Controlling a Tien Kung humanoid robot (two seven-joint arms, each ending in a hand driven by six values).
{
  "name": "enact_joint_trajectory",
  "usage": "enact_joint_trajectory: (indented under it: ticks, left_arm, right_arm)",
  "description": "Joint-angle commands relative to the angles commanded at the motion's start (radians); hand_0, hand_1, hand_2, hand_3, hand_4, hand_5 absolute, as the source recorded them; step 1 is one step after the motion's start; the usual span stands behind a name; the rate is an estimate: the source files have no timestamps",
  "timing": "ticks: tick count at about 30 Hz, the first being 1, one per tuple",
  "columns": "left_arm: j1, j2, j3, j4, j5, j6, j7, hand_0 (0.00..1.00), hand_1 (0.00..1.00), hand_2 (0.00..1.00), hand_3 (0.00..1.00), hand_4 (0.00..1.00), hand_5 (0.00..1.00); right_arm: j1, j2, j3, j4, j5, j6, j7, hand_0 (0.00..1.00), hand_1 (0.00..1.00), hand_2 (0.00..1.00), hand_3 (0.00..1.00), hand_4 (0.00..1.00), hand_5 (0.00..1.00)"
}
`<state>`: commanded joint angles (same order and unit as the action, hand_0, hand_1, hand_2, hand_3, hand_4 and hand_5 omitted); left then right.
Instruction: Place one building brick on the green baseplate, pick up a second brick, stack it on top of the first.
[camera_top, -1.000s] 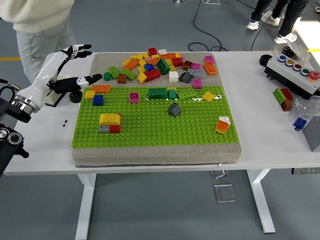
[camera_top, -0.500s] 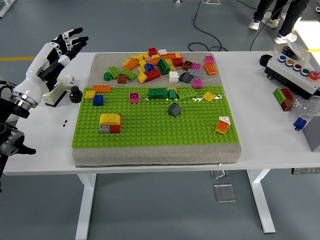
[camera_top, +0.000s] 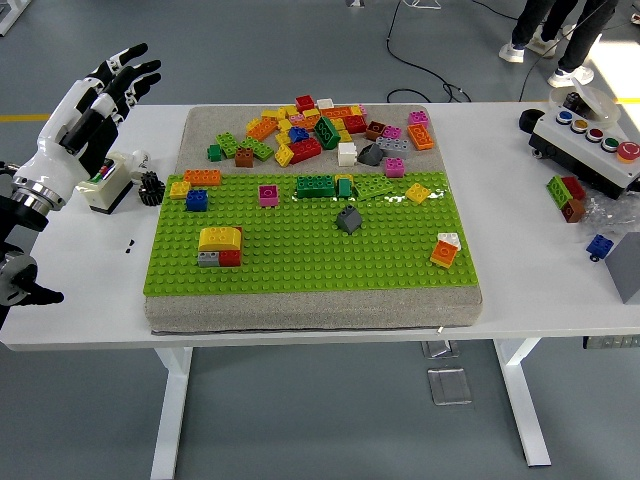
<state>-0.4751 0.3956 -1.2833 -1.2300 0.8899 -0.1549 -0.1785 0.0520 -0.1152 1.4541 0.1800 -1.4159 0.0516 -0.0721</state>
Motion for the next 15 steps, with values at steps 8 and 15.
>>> enact_joint_trajectory:
  ticks: [8,15]
  left_arm:
    - [0.027,-0.002,-0.021,-0.020,0.039,-0.014,0.015,0.998,0.998,0.986,0.981,0.998,0.805]
    - [0.045,-0.001,-0.025,-0.045,0.087,0.021,0.020,0.998,0.968,0.935,0.983,0.998,0.802]
  right_arm:
    - [0.006,0.011,-0.024,0.000,0.003,-0.009,-0.005,0.760,0.686,0.732,0.752,0.985,0.489]
    - [0.003,0.017,-0.031,0.000,-0.001,-0.010,-0.008,0.759,0.686,0.732,0.747,0.973,0.482]
